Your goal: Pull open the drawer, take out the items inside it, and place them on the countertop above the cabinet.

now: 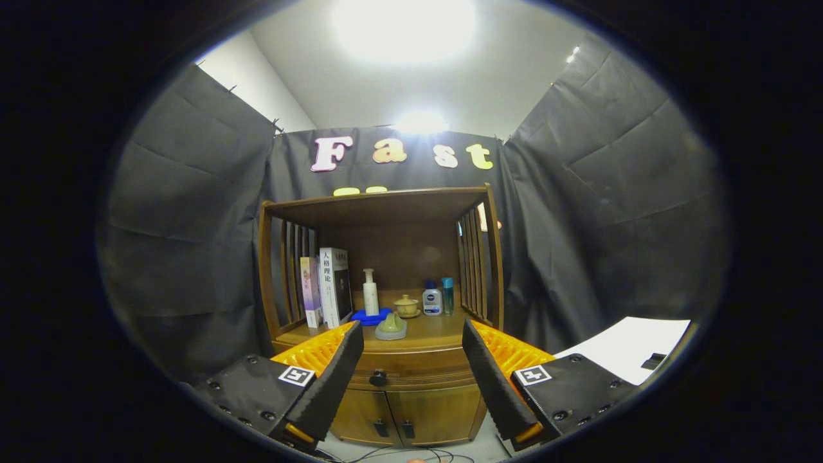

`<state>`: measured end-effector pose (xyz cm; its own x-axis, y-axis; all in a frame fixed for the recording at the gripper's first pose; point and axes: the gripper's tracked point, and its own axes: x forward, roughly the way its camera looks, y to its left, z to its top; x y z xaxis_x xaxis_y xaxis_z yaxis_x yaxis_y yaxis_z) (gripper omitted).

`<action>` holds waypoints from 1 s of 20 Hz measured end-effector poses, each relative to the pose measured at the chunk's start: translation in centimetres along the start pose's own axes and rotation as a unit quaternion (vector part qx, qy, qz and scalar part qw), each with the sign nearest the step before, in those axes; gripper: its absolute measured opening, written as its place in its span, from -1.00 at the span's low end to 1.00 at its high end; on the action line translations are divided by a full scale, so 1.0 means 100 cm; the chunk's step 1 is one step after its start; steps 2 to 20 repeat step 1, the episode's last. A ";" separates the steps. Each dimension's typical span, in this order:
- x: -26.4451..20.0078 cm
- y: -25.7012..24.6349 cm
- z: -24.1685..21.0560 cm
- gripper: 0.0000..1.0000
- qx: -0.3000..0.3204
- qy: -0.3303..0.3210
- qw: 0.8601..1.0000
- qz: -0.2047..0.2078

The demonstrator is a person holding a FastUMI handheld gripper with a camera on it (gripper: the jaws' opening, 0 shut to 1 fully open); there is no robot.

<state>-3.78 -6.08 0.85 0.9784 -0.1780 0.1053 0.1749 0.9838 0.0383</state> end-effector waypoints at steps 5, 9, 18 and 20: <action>0.001 -0.001 -0.002 0.94 0.001 0.000 1.000 -0.001; 0.001 -0.001 -0.002 0.94 0.001 0.000 1.000 -0.001; 0.001 -0.001 -0.002 0.94 0.001 0.000 1.000 -0.001; 0.001 -0.001 -0.002 0.94 0.001 0.000 1.000 -0.001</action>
